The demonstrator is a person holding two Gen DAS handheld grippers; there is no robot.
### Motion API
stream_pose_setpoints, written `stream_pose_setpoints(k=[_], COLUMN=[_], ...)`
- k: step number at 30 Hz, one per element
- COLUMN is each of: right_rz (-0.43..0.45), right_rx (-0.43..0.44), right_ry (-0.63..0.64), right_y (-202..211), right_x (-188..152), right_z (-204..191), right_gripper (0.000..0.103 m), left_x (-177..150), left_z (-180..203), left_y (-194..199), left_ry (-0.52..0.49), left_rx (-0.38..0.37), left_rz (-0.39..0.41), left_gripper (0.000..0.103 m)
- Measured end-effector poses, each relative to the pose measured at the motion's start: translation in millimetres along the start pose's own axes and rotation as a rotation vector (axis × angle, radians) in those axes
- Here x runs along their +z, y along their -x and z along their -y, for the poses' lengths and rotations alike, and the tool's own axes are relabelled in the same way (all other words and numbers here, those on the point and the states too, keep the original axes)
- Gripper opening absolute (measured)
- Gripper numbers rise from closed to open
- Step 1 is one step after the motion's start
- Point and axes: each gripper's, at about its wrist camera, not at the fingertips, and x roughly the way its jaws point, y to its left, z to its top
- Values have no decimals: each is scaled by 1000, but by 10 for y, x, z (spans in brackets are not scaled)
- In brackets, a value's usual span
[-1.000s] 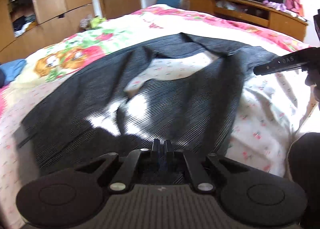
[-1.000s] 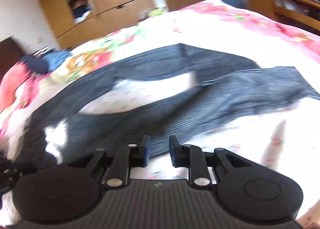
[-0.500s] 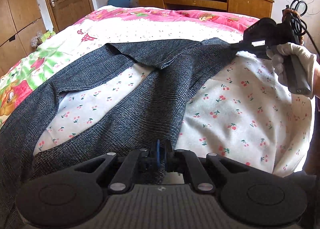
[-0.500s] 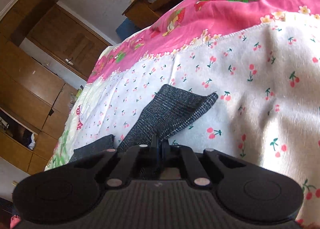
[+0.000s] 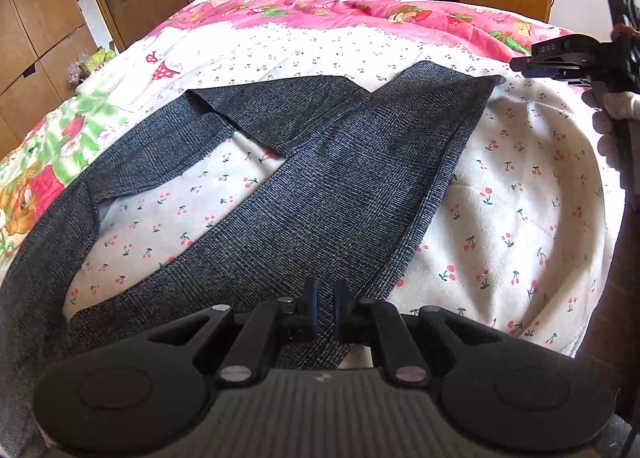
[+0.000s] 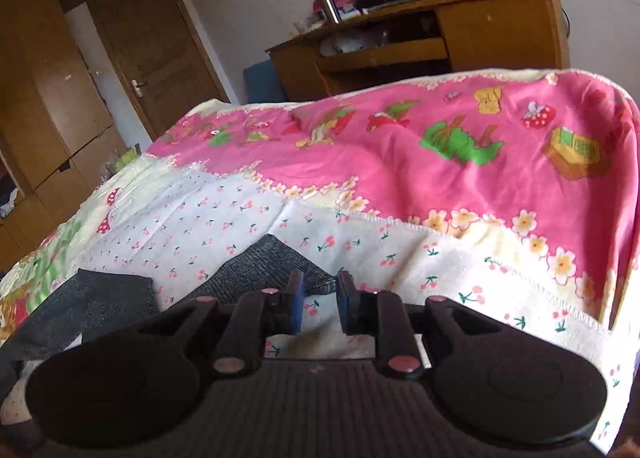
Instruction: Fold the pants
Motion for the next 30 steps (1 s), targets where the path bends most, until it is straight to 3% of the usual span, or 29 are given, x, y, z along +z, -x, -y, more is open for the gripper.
stream_pose_setpoints(k=[4,5,7,9,14,17,18,19,20,22,25,30], right_rz=[-10,-16,-34,-57,-73,-164,-183,-189,-204,-232,-188,-35], right_rx=[219,287,385,422,380,330,297,265,247,242,217,74], right_ry=[238,319,459,586,848,898,913,920,909,839,800,772], right_y=[166,134,-31,-220,-572,-859,-928,-988,-1029,-1071,-970,-992], right_x=[-97,-143,-285,-465,-846,-1036,-1095,-1125,-1114,-997,-665,217], right_z=[-670,-933,-1423,-1852,-2510,-2630,-2647,-2643,-2612,-2571,-2527,-2422], right_gripper=[21,24,44,43,44,42,39,24,19,6,6,6], left_x=[9,1,-30,-75,-210,-295,-324,-351,-376,-423,-441,-186], left_z=[-168,-218,-329,-479,-831,-1029,-1077,-1118,-1155,-1232,-1329,-1373], left_y=[94,119,157,155,78,-13,-44,-70,-91,-129,-153,-228], left_ry=[29,29,31,45,66,93,95,98,102,112,129,124], left_rx=[42,53,61,50,7,-37,-43,-44,-44,-37,-26,-31], left_rz=[32,42,62,79,133,165,177,187,194,203,222,279], left_gripper=[25,25,26,29,30,30,30,30,30,30,30,30])
